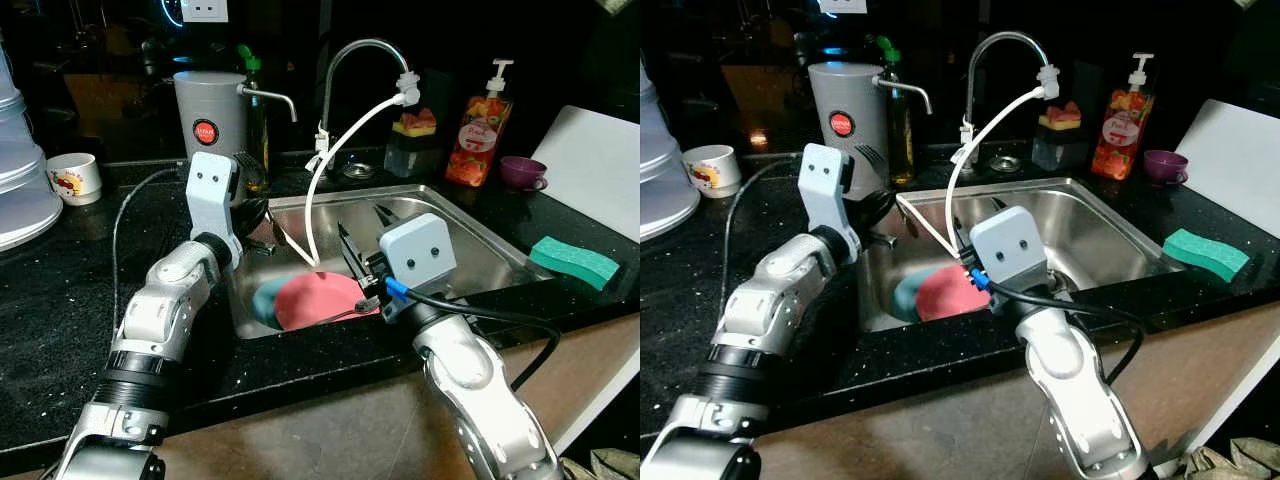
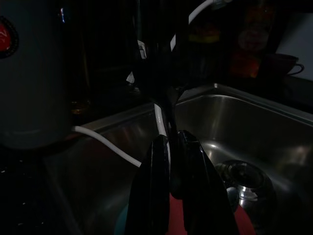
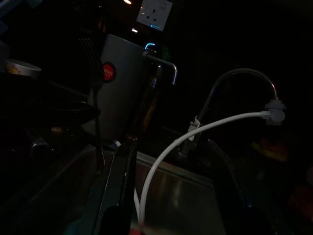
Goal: Kitchen organization
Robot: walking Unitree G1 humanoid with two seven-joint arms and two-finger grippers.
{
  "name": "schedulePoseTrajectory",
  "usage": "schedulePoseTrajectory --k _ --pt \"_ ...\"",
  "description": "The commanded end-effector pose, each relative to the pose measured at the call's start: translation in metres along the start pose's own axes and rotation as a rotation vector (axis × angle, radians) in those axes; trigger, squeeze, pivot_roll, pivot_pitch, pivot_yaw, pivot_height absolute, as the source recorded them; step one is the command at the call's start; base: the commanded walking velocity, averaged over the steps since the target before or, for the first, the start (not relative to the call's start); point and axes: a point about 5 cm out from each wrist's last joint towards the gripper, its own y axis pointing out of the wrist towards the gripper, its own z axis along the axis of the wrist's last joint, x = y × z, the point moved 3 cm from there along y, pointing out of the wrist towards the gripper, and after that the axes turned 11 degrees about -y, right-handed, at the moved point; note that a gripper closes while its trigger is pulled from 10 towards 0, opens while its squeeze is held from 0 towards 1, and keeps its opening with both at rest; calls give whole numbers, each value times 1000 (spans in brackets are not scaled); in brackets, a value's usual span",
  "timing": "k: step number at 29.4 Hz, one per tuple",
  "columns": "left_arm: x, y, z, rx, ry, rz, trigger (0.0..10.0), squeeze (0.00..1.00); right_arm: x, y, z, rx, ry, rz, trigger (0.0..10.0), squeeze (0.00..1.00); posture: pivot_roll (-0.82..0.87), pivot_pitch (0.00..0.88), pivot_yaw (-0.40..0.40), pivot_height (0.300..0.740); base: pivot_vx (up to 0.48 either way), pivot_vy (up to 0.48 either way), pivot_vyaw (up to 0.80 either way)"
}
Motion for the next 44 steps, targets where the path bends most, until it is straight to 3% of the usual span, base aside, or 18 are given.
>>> schedulePoseTrajectory --k 1,24,28,31,36,37,38,42,43,44 --pt "0 3 6 37 -26 10 10000 0 1 -1 -5 -14 -7 -6 10000 0 -71 46 -27 740 0 0 0" --pt "-5 3 3 46 -17 40 10000 0 1 -2 -5 -19 -6 -6 10000 0 -75 55 -28 740 0 0 0" --pt "-19 2 -22 -72 18 122 10000 0 1 -2 -6 -22 -5 -8 10000 0 -73 59 -24 740 0 0 0" --pt "-16 0 -45 -176 -43 71 10000 0 0 -2 -6 -22 -3 -10 10000 0 -73 59 -24 740 0 0 0" --pt "-9 0 -55 -189 -65 16 10000 0 0 -2 -5 -20 -2 -9 10000 0 -73 56 -23 740 0 0 0" --pt "-7 0 -54 -180 -71 2 10000 396 0 -2 -5 -20 -3 -9 10000 0 -75 55 -23 740 0 0 0" --pt "-6 1 -50 -166 -74 -5 10000 1000 0 -2 -6 -21 -3 -10 10000 0 -75 55 -23 740 0 0 0" --pt "-8 3 -39 -119 -74 2 10000 1000 0 -2 -6 -22 -4 -11 10000 0 -76 56 -22 740 0 0 0" --pt "-13 3 -32 -92 -62 29 10000 678 0 -2 -6 -22 -4 -11 10000 0 -75 56 -22 740 0 0 0" --pt "-31 1 -16 -51 -53 110 10000 0 0 -3 -6 -23 -3 -12 10000 0 -72 54 -21 740 0 0 0"
